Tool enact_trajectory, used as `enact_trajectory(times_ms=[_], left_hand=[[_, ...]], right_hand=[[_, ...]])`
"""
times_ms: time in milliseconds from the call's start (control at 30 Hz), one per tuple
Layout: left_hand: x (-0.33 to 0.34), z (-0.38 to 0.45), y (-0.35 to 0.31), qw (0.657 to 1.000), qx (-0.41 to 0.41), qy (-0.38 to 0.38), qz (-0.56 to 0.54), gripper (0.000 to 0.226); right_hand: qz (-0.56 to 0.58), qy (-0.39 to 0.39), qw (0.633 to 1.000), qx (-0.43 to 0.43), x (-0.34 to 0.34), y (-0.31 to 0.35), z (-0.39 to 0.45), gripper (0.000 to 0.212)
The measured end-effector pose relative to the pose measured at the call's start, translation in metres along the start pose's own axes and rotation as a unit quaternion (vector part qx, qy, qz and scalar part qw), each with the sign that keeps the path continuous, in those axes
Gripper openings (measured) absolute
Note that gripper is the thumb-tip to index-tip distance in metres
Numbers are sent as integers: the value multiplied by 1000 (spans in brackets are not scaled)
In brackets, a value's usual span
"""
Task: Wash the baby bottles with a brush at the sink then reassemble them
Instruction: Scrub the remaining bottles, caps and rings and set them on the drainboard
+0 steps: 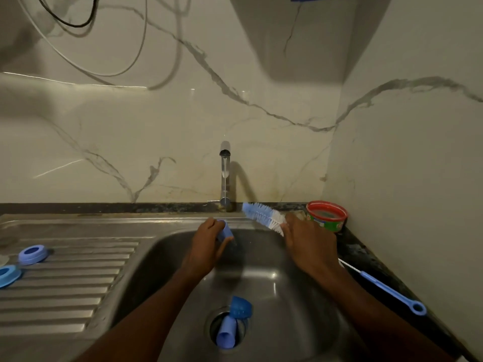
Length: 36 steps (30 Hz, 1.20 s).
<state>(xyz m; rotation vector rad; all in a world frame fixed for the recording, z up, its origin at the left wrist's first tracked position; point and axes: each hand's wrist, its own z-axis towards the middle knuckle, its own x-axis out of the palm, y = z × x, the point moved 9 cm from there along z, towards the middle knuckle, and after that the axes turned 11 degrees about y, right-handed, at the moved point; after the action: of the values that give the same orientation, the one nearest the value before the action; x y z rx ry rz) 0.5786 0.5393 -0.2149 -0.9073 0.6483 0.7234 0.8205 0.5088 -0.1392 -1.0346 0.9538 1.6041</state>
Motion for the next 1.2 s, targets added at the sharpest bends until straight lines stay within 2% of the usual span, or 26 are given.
enact_trajectory(times_ms=[67,133,300,400,533,633,733,833,900,1000,1067,1133,1200], left_hand=[[-3,1,-8,1000,20,-3,21,26],[-6,0,-18,998,46,-4,31,20],[-12,-4,-24,993,75,-9,92,23],[-12,-2,-16,990,52,-2,129,28],[-8,-2,-6,997,41,4,64,43],[-4,-4,6,1000,-12,-5,-3,49],[-5,-6,19,997,-58,-31,-46,50],[-13,-6,16,994,-54,-59,-79,49],[-11,-7,15,994,-61,-47,-74,50],[2,-12,14,997,-66,25,-29,50],[-10,-7,0,997,-15,15,71,49],[-19,4,-21,960,22,19,280,52],[-21,12,-29,924,21,41,381,50]], right_hand=[[-3,-5,1000,-1,1,0,2,30],[-15,1,1000,-4,4,-1,3,30],[-8,-2,1000,-7,8,-6,6,35],[-6,8,1000,-13,13,-7,8,38],[-20,-5,1000,-23,12,-2,3,36],[-29,3,999,-18,12,0,2,37],[-30,4,999,-17,12,0,3,38],[-22,4,1000,-14,15,-2,5,38],[-19,3,1000,-12,16,-4,6,38],[-22,6,1000,-15,17,-4,6,38],[-17,0,1000,-16,15,-5,6,39],[-18,-10,1000,-23,11,-4,6,38],[-23,-13,999,-35,10,-2,5,38]])
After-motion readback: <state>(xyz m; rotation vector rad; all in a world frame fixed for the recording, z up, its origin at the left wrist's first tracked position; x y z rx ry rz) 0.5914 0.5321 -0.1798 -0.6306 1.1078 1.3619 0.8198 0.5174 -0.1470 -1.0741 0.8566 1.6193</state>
